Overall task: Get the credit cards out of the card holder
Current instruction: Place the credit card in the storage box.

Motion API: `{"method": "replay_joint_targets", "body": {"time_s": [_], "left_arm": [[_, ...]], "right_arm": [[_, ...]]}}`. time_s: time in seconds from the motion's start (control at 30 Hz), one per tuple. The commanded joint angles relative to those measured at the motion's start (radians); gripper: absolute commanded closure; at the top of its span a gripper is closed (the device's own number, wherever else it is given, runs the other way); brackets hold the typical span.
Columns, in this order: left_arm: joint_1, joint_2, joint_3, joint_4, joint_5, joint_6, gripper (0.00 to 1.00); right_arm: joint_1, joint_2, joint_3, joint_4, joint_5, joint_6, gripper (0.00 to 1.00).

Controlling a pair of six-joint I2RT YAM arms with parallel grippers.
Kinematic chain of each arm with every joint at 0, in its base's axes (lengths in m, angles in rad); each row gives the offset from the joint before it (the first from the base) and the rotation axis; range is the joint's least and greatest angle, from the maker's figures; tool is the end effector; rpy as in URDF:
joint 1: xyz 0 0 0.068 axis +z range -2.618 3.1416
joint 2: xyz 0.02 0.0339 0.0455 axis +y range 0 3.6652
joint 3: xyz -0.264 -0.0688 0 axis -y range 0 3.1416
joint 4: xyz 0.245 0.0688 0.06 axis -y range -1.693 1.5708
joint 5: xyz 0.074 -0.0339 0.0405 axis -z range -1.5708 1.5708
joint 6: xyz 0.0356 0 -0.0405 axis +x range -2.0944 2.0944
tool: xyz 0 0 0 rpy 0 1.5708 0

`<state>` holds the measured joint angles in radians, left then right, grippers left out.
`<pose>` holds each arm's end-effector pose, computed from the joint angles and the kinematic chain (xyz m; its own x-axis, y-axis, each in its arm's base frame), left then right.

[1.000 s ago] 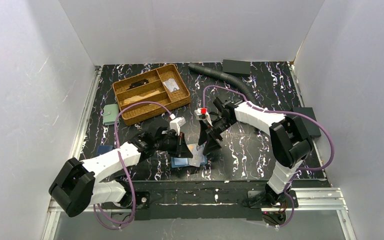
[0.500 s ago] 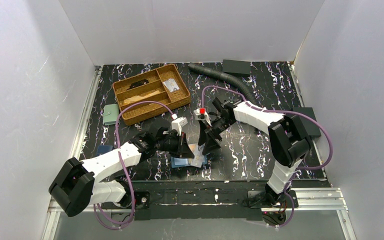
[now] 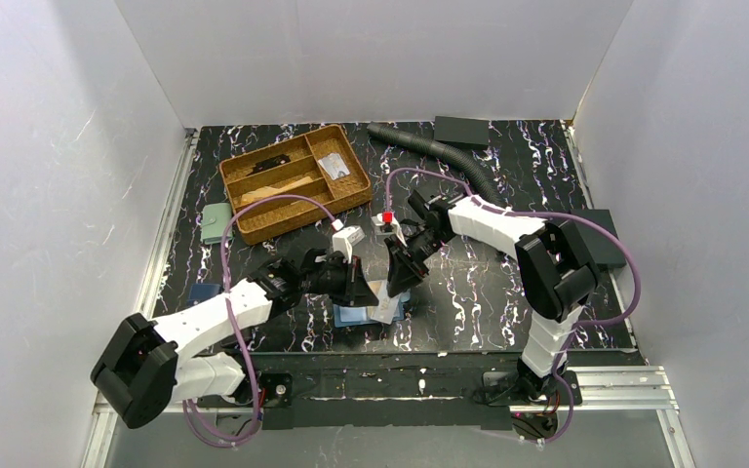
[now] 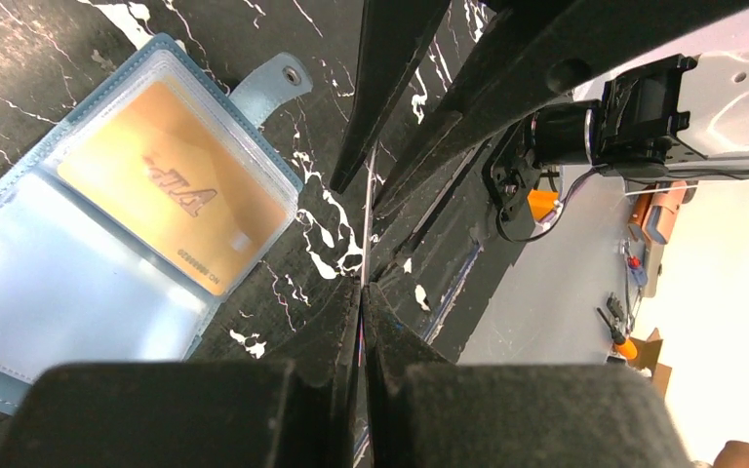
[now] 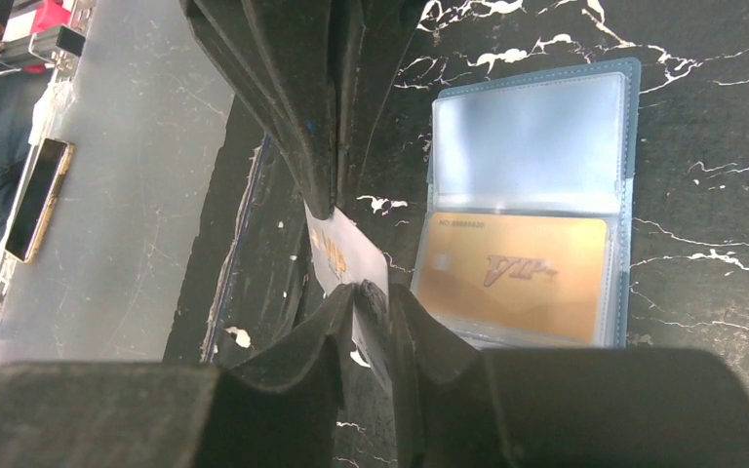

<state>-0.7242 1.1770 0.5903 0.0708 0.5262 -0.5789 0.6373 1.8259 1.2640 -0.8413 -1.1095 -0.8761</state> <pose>0.1732 -0.1771 0.2199 -0.8018 0.0776 -0.5926 0.5513 0.4787 -0.6833 0.2550 0.2285 0.2006 -0.2116 -0.5821 -0.7851 -0.8552 -0.2786 0.4371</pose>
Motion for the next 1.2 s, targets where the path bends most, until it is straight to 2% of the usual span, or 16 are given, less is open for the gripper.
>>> {"method": "replay_joint_targets", "body": {"time_s": [0.0,0.13,0.27,0.4,0.53,0.73,0.97,1.17], "left_arm": [[-0.006,-0.060,-0.002,-0.002,-0.056,0.016,1.00],[-0.005,-0.093,-0.018,-0.003,-0.102,0.010,1.00],[-0.005,-0.132,-0.032,-0.008,-0.146,0.006,0.99],[-0.003,-0.163,-0.043,-0.012,-0.173,0.000,0.92],[-0.004,-0.198,-0.058,-0.018,-0.211,-0.009,0.78],[-0.002,-0.276,-0.077,-0.052,-0.287,-0.015,0.50],[0.003,-0.408,-0.139,-0.036,-0.364,-0.059,0.03],[0.012,-0.494,-0.188,-0.009,-0.367,-0.071,0.02]], "right_arm": [[0.002,0.007,0.045,-0.043,-0.025,-0.004,0.74],[0.001,0.014,0.058,-0.071,-0.034,-0.021,0.83],[0.001,0.024,0.075,-0.113,-0.042,-0.061,0.99],[0.001,0.019,0.074,-0.116,-0.045,-0.064,0.99],[-0.004,0.016,0.074,-0.115,-0.047,-0.063,0.99],[-0.016,0.017,0.077,-0.121,-0.057,-0.061,0.99],[-0.035,0.018,0.081,-0.126,-0.074,-0.055,0.99],[-0.068,0.014,0.074,-0.100,-0.096,-0.016,0.99]]}}
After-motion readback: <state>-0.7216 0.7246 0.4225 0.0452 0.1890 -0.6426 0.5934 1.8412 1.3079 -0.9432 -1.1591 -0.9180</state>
